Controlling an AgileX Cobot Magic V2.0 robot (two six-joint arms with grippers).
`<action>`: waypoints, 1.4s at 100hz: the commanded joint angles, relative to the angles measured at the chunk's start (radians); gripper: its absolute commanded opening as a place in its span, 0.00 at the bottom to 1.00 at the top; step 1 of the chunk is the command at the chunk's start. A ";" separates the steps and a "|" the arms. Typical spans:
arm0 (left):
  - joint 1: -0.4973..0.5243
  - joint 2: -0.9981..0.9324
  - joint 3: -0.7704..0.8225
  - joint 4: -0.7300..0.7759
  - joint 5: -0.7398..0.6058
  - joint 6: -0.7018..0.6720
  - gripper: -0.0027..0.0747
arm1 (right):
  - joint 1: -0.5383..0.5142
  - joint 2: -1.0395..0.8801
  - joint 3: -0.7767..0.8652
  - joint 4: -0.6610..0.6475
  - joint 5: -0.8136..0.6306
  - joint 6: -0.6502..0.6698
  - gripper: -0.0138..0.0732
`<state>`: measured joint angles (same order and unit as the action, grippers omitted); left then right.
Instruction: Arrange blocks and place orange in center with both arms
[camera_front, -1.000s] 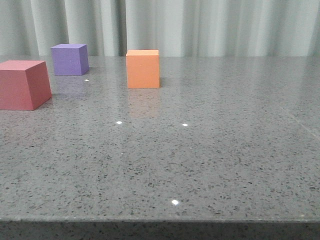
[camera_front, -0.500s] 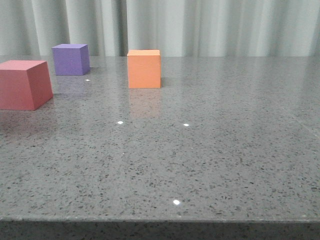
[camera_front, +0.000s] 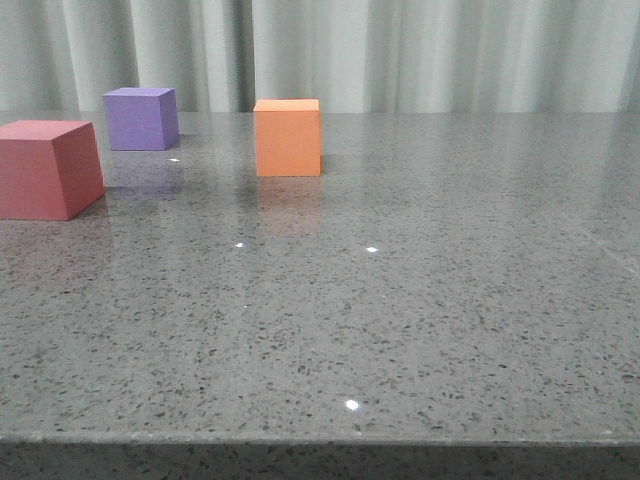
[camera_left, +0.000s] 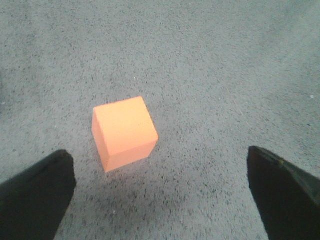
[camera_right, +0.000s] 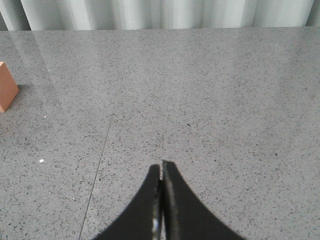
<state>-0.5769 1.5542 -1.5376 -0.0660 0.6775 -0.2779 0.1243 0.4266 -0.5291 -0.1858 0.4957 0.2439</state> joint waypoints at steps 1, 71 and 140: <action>-0.045 0.024 -0.100 0.132 -0.032 -0.128 0.88 | -0.008 0.005 -0.028 -0.017 -0.073 -0.003 0.08; -0.144 0.339 -0.336 0.502 0.114 -0.402 0.88 | -0.008 0.005 -0.028 -0.017 -0.073 -0.003 0.08; -0.142 0.456 -0.336 0.579 0.067 -0.472 0.88 | -0.008 0.005 -0.028 -0.017 -0.073 -0.003 0.08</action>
<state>-0.7145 2.0543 -1.8398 0.4842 0.8046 -0.7374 0.1243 0.4266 -0.5291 -0.1858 0.4957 0.2439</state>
